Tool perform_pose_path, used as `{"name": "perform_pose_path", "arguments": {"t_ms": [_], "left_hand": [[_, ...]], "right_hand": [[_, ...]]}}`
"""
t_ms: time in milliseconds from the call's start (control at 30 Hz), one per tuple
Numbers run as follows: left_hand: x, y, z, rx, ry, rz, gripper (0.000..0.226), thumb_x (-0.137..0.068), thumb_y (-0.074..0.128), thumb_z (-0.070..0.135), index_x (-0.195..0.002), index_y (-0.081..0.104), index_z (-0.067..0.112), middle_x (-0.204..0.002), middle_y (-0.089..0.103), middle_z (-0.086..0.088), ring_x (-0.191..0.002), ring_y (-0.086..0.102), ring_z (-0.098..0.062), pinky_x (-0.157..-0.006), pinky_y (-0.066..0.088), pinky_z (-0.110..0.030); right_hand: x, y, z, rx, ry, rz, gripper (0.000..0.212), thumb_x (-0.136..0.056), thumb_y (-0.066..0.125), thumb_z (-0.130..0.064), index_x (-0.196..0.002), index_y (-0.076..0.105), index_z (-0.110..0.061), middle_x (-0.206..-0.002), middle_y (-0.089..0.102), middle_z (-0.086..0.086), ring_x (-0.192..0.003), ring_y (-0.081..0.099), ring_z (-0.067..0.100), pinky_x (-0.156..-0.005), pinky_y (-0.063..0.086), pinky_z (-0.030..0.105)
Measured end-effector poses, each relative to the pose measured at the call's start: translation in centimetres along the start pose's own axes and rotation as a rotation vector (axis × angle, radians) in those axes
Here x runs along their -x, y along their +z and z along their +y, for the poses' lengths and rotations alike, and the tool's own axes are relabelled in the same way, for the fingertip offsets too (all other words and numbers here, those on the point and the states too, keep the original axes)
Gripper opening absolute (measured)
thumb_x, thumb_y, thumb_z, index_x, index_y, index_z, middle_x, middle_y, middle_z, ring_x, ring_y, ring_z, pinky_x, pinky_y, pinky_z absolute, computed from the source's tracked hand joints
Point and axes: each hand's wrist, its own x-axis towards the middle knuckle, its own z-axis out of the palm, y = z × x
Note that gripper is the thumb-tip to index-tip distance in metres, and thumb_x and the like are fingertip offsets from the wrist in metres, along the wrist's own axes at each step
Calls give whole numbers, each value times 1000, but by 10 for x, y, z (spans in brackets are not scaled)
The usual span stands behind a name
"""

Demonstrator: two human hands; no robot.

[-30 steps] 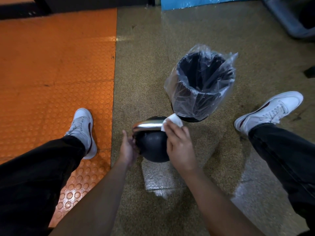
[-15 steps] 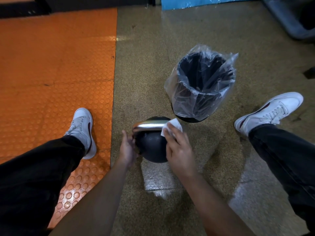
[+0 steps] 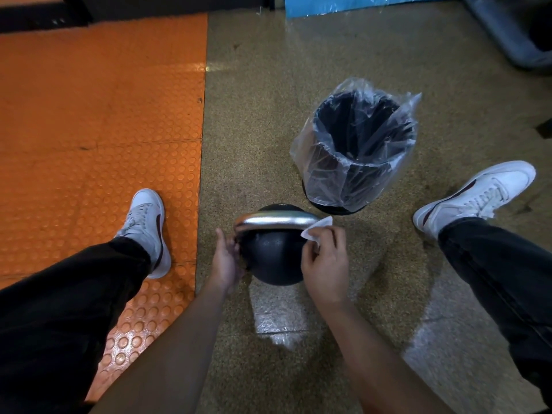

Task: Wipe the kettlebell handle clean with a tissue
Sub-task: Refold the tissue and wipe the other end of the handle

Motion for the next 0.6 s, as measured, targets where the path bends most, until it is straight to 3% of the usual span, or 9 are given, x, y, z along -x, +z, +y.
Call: {"name": "perform_pose_path", "arguments": {"t_ms": [133, 300, 400, 467, 533, 600], "left_hand": [[2, 1, 0, -17, 5, 2, 86, -89, 11, 82, -142, 53, 30, -141, 60, 5, -141, 41, -23, -115, 26, -60], [5, 5, 3, 10, 10, 4, 81, -92, 8, 78, -139, 54, 31, -141, 58, 6, -141, 38, -22, -112, 26, -59], [5, 4, 2, -4, 2, 11, 83, -91, 8, 79, -143, 51, 30, -144, 56, 5, -143, 37, -23, -110, 28, -54], [4, 3, 2, 3, -8, 6, 81, -90, 9, 80, -138, 55, 33, -142, 58, 6, -141, 39, -24, -113, 27, -58], [4, 4, 4, 17, -9, -3, 79, -90, 9, 80, -133, 57, 34, -140, 60, 5, -141, 40, -25, -114, 26, -63], [6, 5, 5, 22, -13, 3, 78, -92, 7, 78, -133, 56, 33, -140, 59, 4, -140, 40, -25, -114, 28, -59]], "right_hand": [[-3, 8, -9, 26, -187, -68, 19, -89, 64, 0, -102, 69, -12, -108, 57, 6, -88, 64, 22, -76, 58, 32], [0, 3, 2, 15, -48, 50, 19, -84, 67, 3, -97, 71, -10, -105, 57, 8, -80, 62, 20, -67, 58, 37], [-9, 4, -4, 17, -173, 12, 17, -84, 67, 3, -97, 71, -8, -102, 58, 10, -83, 61, 21, -71, 56, 31], [-8, 11, -3, 62, -233, -59, 17, -86, 66, 0, -98, 73, -9, -102, 58, 8, -83, 63, 23, -73, 58, 34], [-3, 12, 4, 61, -149, -71, 18, -86, 67, -2, -99, 74, -13, -104, 56, 5, -83, 64, 23, -72, 59, 38], [0, 6, 11, 36, -53, -8, 19, -84, 68, -1, -97, 74, -14, -105, 54, 4, -79, 63, 21, -70, 59, 38]]}}
